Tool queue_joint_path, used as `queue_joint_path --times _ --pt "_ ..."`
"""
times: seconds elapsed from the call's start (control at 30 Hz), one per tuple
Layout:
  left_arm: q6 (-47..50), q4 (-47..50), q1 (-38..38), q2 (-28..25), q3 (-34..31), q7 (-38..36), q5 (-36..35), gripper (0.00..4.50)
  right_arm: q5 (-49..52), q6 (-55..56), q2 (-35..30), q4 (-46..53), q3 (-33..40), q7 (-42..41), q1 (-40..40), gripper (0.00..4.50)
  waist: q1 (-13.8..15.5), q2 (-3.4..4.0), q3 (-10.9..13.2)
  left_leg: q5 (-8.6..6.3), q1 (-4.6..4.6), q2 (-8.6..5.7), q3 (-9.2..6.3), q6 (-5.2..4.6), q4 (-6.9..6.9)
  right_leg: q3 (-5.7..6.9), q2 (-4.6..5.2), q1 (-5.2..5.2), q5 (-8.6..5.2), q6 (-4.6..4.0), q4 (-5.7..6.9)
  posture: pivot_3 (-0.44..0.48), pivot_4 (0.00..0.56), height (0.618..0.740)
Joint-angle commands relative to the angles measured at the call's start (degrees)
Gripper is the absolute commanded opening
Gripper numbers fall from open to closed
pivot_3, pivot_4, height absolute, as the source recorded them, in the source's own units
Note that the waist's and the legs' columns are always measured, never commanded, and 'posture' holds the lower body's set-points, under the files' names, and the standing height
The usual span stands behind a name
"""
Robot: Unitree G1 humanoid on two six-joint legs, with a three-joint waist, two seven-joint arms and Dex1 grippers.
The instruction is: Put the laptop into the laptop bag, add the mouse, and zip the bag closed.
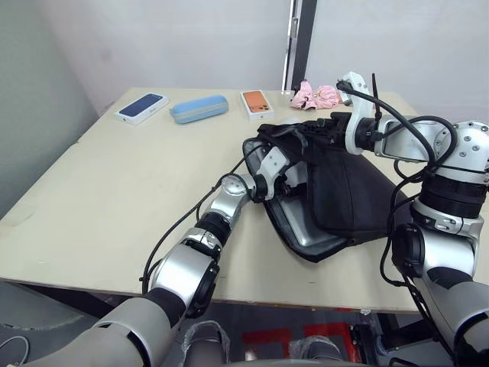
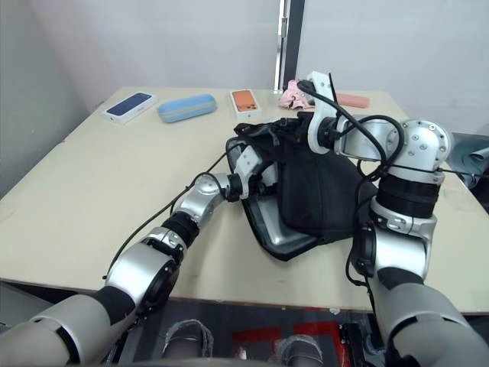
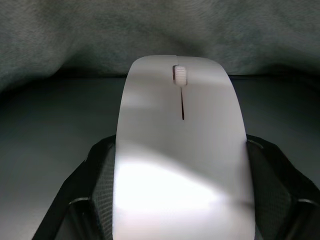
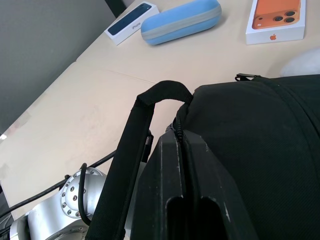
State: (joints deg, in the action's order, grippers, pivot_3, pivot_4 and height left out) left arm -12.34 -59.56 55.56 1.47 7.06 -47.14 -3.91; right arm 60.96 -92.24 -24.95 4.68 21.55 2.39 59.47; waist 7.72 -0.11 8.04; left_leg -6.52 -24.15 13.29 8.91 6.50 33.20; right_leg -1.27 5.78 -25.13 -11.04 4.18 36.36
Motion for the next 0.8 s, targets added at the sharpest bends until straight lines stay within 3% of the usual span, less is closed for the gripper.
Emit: queue_joint_path --times 0.03,0.3,0.53,0.8 --pt "-0.2 0.6 0.3 -0.6 -1.4 0.7 -0.3 4.49 3.3 -0.3 -0.7 2.6 2.1 0.0 1.4 0.0 0.0 0.0 0.0 0.0 0.0 0.0 0.0 0.0 0.0 0.0 0.0 0.0 0.0 0.0 0.0 0.0 0.15 0.74" --pt "7.1 14.4 -5.6 -4.6 -0.5 -7.1 -2.9 4.49 4.5 -0.3 -1.5 2.5 1.9 0.8 1.1 0.0 0.0 0.0 0.0 0.0 -0.02 0.0 0.0 0.01 -0.08 0.03 0.0 0.0 0.0 0.0 -0.09 0.0 0.15 0.74" --pt "21.3 42.8 -18.7 -18.6 -2.6 -14.8 -9.4 4.49 4.6 -0.3 -2.4 1.7 2.0 0.3 0.5 0.0 -0.5 0.04 0.0 -0.02 -0.02 0.04 -0.02 0.04 -0.19 0.09 -0.03 -0.02 -0.03 -0.04 -0.15 0.0 0.15 0.74" --pt "37.8 62.4 -29.7 -33.9 -9.8 -17.8 -20.5 4.49 3.1 -0.2 -2.5 1.6 0.2 -3.1 -1.5 0.0 -0.8 0.06 0.0 -0.05 -0.02 0.04 -0.03 0.14 -0.2 0.1 -0.02 -0.05 -0.05 -0.01 -0.15 0.0 0.15 0.74"
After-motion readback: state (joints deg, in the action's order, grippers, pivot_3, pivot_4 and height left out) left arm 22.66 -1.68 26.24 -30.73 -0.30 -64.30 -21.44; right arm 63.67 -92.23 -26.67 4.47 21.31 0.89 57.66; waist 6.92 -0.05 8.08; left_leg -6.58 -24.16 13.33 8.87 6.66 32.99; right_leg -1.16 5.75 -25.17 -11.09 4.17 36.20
